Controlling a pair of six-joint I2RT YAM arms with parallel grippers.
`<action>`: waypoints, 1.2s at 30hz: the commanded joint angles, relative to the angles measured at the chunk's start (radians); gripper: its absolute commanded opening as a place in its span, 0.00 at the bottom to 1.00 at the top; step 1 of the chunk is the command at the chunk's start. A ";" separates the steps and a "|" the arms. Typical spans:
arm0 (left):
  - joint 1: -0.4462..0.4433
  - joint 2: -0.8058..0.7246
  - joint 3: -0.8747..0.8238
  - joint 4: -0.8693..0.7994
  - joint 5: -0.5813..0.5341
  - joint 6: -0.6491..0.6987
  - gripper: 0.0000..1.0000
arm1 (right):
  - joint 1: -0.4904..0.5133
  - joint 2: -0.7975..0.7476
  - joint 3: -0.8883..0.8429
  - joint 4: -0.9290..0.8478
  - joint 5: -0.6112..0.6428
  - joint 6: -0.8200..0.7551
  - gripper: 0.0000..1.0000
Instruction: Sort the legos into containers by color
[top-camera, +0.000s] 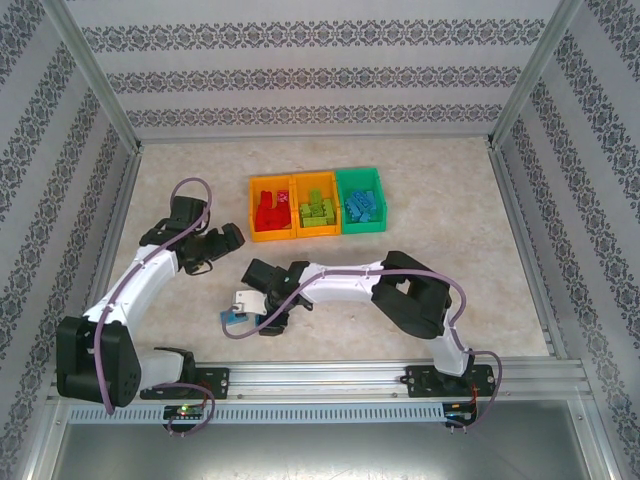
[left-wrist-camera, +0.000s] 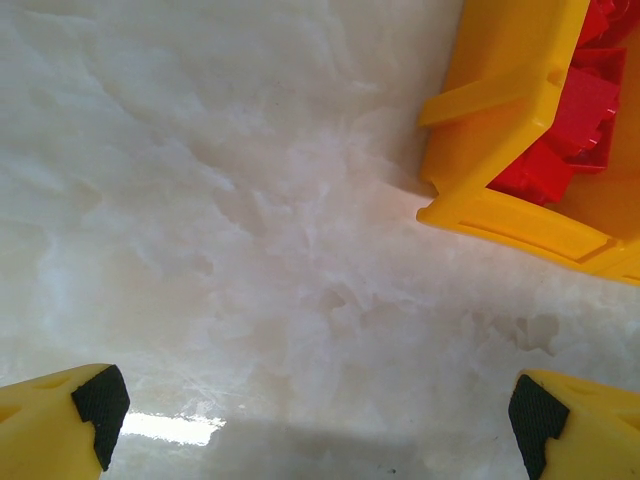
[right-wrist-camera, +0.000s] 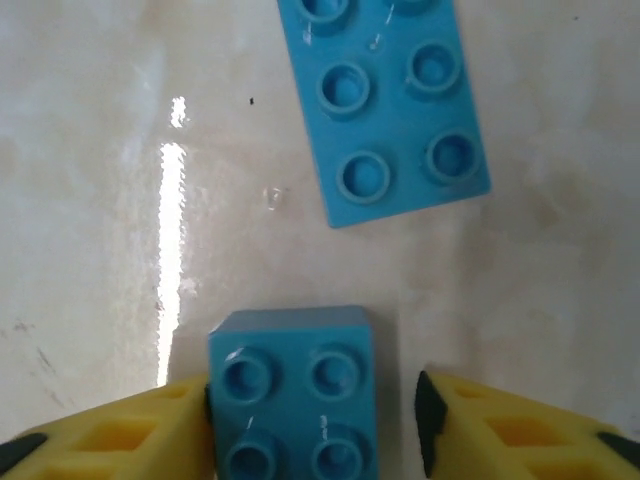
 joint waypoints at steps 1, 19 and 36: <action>0.023 -0.028 -0.020 -0.021 0.005 -0.005 0.99 | -0.001 0.025 0.002 -0.038 0.020 -0.009 0.43; 0.025 -0.065 -0.043 -0.135 -0.080 0.056 1.00 | -0.396 -0.404 -0.196 0.207 -0.066 0.374 0.29; -0.010 -0.191 -0.168 -0.223 -0.075 -0.037 1.00 | -0.806 -0.160 0.108 0.010 0.105 0.698 0.31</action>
